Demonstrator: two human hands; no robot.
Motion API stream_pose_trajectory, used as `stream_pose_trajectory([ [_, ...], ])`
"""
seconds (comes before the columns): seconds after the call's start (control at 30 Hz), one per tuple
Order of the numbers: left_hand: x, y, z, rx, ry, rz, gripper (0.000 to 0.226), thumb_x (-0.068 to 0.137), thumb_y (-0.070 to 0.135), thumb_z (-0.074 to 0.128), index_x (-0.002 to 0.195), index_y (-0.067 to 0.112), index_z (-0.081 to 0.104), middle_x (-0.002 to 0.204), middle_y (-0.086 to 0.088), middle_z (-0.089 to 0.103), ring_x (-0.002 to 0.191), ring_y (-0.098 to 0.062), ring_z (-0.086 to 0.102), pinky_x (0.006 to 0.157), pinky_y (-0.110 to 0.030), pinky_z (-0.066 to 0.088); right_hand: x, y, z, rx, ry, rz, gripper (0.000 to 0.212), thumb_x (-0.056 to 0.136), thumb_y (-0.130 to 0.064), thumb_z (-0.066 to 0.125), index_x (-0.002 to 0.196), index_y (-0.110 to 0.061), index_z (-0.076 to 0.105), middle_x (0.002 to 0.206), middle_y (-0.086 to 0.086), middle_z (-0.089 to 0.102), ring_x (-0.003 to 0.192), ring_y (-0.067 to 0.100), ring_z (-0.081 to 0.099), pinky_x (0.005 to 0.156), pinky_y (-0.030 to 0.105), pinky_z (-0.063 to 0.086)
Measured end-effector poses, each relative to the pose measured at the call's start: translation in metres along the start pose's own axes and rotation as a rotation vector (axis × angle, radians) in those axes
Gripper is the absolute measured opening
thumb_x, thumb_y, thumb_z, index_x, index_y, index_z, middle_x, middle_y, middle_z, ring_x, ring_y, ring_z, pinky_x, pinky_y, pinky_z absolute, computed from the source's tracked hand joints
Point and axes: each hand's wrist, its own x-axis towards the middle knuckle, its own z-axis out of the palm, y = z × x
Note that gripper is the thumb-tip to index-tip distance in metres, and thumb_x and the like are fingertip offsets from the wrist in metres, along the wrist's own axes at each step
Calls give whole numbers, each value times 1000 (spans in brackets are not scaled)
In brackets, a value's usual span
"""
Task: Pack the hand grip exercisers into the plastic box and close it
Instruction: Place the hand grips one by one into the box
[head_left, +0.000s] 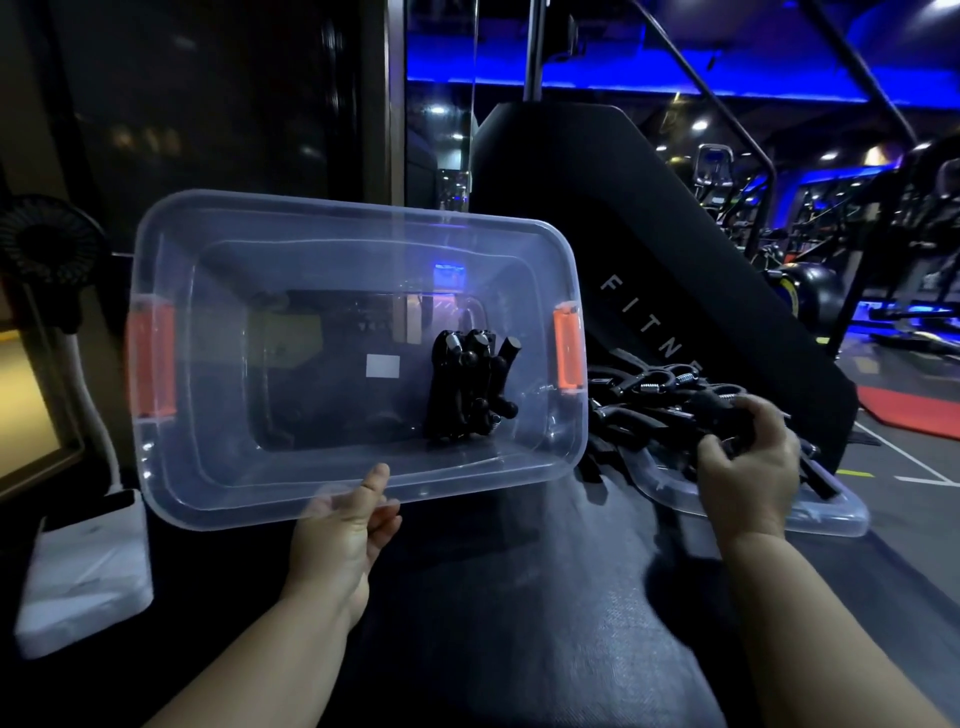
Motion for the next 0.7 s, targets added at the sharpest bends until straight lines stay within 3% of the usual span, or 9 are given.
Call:
stream_pose_trajectory([
  [0.1, 0, 0, 0, 1, -5, -2, 24, 80, 22, 72, 78, 13, 50, 62, -2, 61, 64, -14, 59, 64, -27, 51, 1, -7, -7, 97, 30, 13, 45, 84, -4, 56, 125, -24, 56, 94, -1, 58, 81, 15, 52, 77, 20, 35],
  [0.3, -1, 0, -1, -5, -3, -6, 23, 81, 22, 72, 79, 14, 50, 59, 0, 62, 64, -14, 60, 64, -27, 51, 3, -21, -14, 122, -56, 6, 53, 88, -7, 59, 138, -16, 46, 89, -2, 56, 82, 14, 51, 75, 22, 34],
  [0.43, 0, 1, 0, 8, 3, -12, 23, 80, 22, 72, 82, 12, 52, 66, -4, 62, 66, -15, 60, 62, -26, 52, 15, -26, -15, 87, -261, 109, 52, 85, -7, 62, 135, -17, 49, 89, 4, 63, 67, 17, 58, 70, 39, 52],
  [0.53, 0, 1, 0, 11, -2, -12, 22, 81, 22, 72, 84, 11, 53, 66, -4, 62, 66, -15, 60, 62, -26, 51, 19, -23, -7, -25, -419, 183, 50, 83, -8, 61, 131, -20, 52, 82, 7, 64, 58, 25, 60, 54, 38, 52],
  [0.63, -1, 1, 0, 13, -9, -10, 22, 81, 22, 71, 85, 11, 53, 68, -5, 61, 66, -15, 60, 62, -26, 52, 20, -25, -1, -147, -422, 134, 49, 82, -11, 58, 130, -19, 53, 75, 7, 63, 57, 28, 60, 58, 43, 53],
  [0.7, -1, 2, 1, 17, -7, -9, 21, 82, 22, 71, 84, 12, 53, 68, -5, 61, 66, -15, 60, 63, -26, 52, 22, -30, 0, -240, -481, 120, 37, 81, -19, 59, 118, -17, 57, 78, 9, 64, 62, 29, 62, 59, 40, 52],
])
